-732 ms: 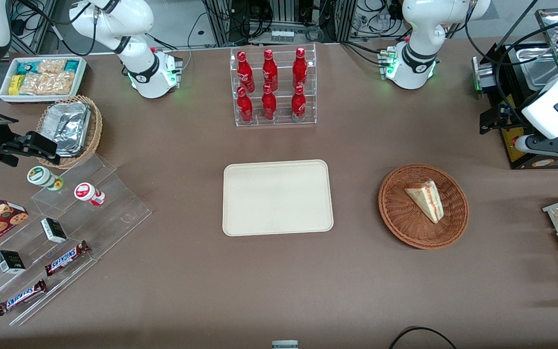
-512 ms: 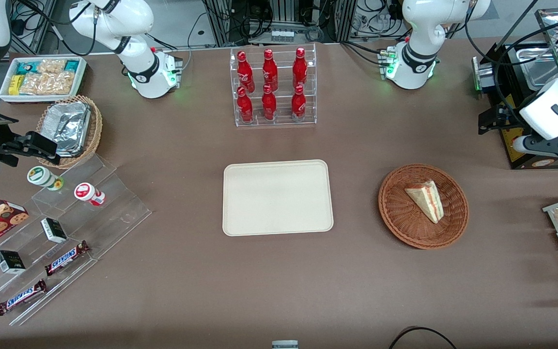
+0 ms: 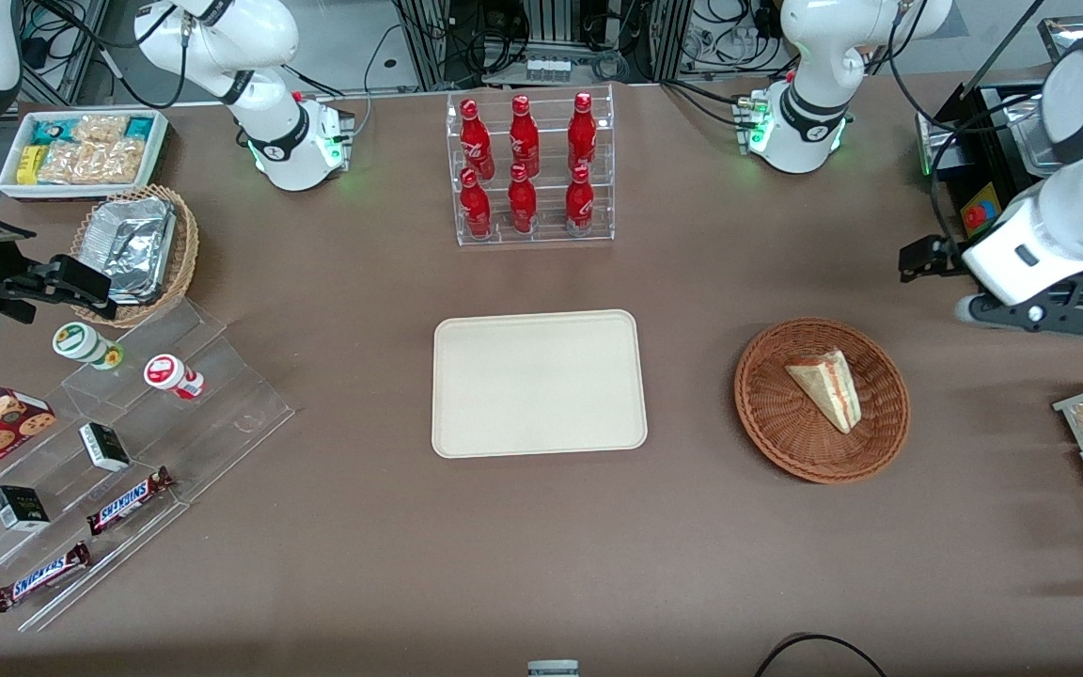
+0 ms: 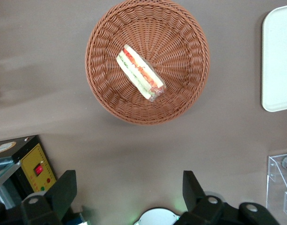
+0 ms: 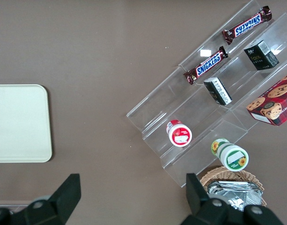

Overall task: Place sandwich from basket to tray
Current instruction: 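Move the left gripper from rest toward the sandwich in the wicker basket, then lower the open left gripper over the sandwich and close on it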

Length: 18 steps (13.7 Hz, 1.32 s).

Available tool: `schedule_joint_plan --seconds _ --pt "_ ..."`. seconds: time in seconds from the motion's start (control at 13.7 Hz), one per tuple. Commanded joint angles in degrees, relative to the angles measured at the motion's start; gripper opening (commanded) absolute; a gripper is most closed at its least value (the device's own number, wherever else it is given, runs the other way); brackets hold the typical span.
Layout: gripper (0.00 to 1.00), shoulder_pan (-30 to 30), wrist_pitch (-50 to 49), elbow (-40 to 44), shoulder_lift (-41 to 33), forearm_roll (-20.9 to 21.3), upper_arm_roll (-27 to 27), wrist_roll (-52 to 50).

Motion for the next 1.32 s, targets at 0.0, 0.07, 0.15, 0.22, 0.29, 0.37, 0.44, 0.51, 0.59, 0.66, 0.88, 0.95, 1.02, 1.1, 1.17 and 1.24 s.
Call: schedule_joint_plan --seconds 0.0,0.07,0.15,0.22,0.29,0.37,0.44,0.51,0.59,0.66,0.88,0.95,1.02,1.1,1.17,1.24 --pt "1.00 0.46 6.60 -7.45 -2.46 0.03 -0.17 0.48" --pt "1.00 0.54 9.06 -9.73 -2.81 0.03 -0.08 0.48" --pt "1.00 0.54 11.87 -12.36 -3.34 0.03 -0.08 0.48" --pt "1.00 0.54 14.33 -14.57 -3.69 0.03 0.00 0.48" --pt "1.00 0.54 16.36 -16.33 -3.69 0.03 0.00 0.30" --pt "1.00 0.63 17.86 -17.65 -3.43 0.03 0.00 0.04" --pt "1.00 0.63 19.96 -19.14 -3.34 0.03 0.00 -0.05" --pt "1.00 0.63 22.33 -20.81 -3.34 0.03 0.00 -0.22" --pt "1.00 0.63 24.45 -22.57 -3.34 0.03 0.00 -1.01" --pt "1.00 0.63 26.21 -23.63 -3.17 0.03 0.00 -3.02" --pt "1.00 0.37 27.63 -24.08 -1.94 0.03 -0.17 -8.82" --pt "1.00 0.28 28.15 -24.25 -1.59 0.03 -0.17 -10.93" --pt "1.00 0.19 29.38 -24.95 -1.24 0.12 -0.17 -13.30" --pt "1.00 0.11 31.56 -25.83 -1.06 0.03 -0.17 -16.28" --pt "1.00 0.02 34.02 -27.14 -0.88 0.12 -0.17 -19.96" --pt "1.00 -0.07 35.96 -27.77 -0.53 0.03 -0.26 -23.57"
